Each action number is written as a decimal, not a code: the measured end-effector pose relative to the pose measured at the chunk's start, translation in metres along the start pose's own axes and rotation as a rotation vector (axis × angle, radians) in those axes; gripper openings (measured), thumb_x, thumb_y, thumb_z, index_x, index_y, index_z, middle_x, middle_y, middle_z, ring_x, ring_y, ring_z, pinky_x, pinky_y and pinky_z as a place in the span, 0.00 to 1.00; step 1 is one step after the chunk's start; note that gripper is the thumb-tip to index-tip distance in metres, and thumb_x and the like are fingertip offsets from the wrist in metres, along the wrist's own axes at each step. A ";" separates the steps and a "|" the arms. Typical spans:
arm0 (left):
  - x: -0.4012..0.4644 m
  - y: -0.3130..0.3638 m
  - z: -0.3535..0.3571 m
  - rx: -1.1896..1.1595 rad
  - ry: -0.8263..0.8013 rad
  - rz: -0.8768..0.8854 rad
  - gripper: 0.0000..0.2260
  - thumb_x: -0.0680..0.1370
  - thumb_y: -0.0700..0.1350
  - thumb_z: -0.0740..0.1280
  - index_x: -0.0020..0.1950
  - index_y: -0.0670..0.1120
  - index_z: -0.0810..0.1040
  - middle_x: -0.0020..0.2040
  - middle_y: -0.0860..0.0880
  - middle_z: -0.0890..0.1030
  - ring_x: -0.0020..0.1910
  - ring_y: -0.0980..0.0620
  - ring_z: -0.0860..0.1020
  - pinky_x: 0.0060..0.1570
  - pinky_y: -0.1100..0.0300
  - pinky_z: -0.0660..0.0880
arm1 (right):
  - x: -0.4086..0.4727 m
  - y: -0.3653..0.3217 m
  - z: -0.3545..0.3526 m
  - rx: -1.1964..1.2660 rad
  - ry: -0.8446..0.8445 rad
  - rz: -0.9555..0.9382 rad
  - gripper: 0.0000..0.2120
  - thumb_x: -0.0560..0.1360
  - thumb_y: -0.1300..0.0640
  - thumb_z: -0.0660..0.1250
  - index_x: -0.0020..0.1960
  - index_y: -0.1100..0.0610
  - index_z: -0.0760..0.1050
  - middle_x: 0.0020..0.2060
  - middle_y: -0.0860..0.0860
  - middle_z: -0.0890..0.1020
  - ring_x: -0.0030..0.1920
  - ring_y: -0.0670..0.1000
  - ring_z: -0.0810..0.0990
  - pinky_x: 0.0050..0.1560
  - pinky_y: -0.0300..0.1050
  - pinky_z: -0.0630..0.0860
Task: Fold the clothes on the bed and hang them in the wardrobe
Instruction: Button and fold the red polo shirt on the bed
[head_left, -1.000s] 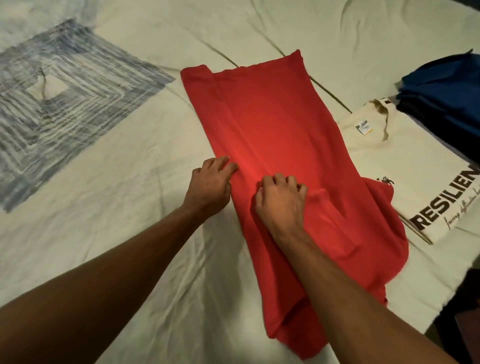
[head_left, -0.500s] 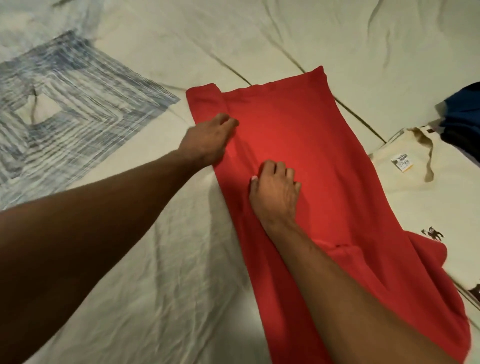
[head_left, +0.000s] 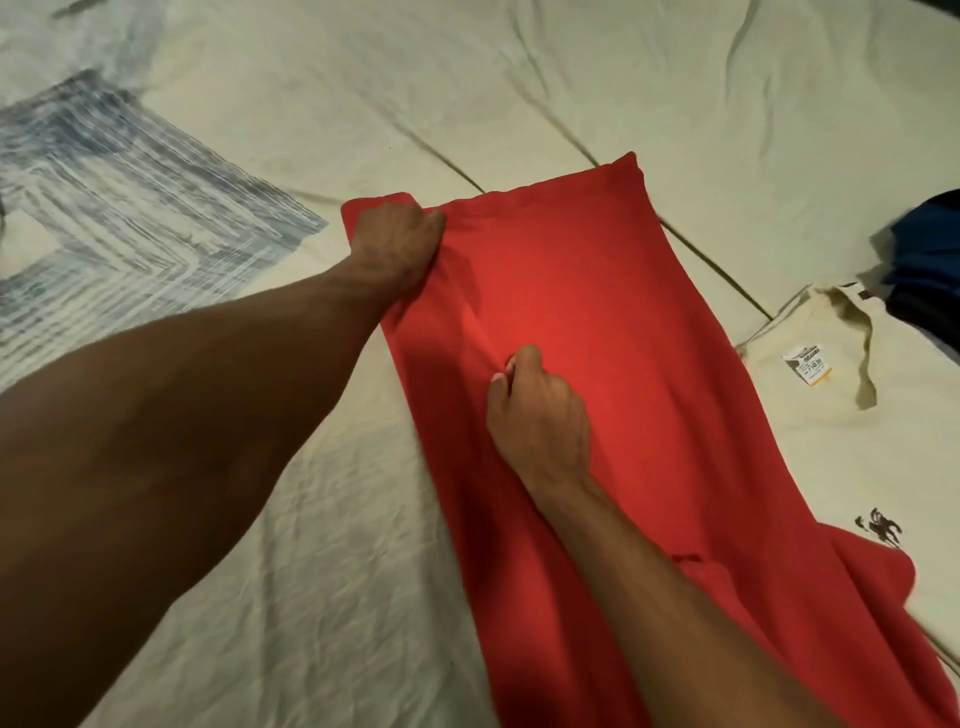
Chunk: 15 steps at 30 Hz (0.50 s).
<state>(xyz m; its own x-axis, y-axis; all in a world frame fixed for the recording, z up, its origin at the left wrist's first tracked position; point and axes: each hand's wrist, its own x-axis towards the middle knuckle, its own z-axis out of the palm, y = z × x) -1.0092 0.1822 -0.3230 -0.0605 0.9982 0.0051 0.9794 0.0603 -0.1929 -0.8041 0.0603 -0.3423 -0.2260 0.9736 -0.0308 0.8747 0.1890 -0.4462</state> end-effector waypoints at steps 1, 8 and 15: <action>0.002 0.003 -0.002 -0.017 0.047 -0.014 0.10 0.80 0.39 0.59 0.60 0.40 0.72 0.52 0.38 0.78 0.50 0.34 0.78 0.39 0.50 0.66 | 0.001 0.001 -0.002 -0.010 -0.017 0.012 0.12 0.81 0.51 0.59 0.59 0.57 0.69 0.46 0.60 0.82 0.50 0.65 0.81 0.44 0.55 0.73; 0.007 0.022 0.017 -0.326 0.103 -0.016 0.16 0.80 0.42 0.59 0.67 0.43 0.68 0.59 0.39 0.75 0.55 0.36 0.75 0.45 0.45 0.73 | -0.005 0.011 -0.007 -0.067 -0.051 0.092 0.15 0.82 0.47 0.57 0.62 0.56 0.67 0.48 0.60 0.83 0.51 0.65 0.81 0.44 0.54 0.73; -0.025 0.016 0.057 -0.438 -0.089 -0.150 0.32 0.82 0.66 0.48 0.82 0.53 0.47 0.83 0.50 0.48 0.81 0.47 0.44 0.76 0.39 0.41 | -0.018 0.017 -0.004 -0.200 -0.061 0.117 0.17 0.83 0.43 0.53 0.61 0.55 0.65 0.49 0.59 0.83 0.52 0.64 0.82 0.43 0.52 0.71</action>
<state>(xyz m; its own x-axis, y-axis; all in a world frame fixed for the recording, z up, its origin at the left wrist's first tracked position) -1.0024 0.1577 -0.3820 -0.2055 0.9748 -0.0863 0.9465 0.2204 0.2356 -0.7832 0.0470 -0.3459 -0.1387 0.9820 -0.1282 0.9624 0.1031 -0.2511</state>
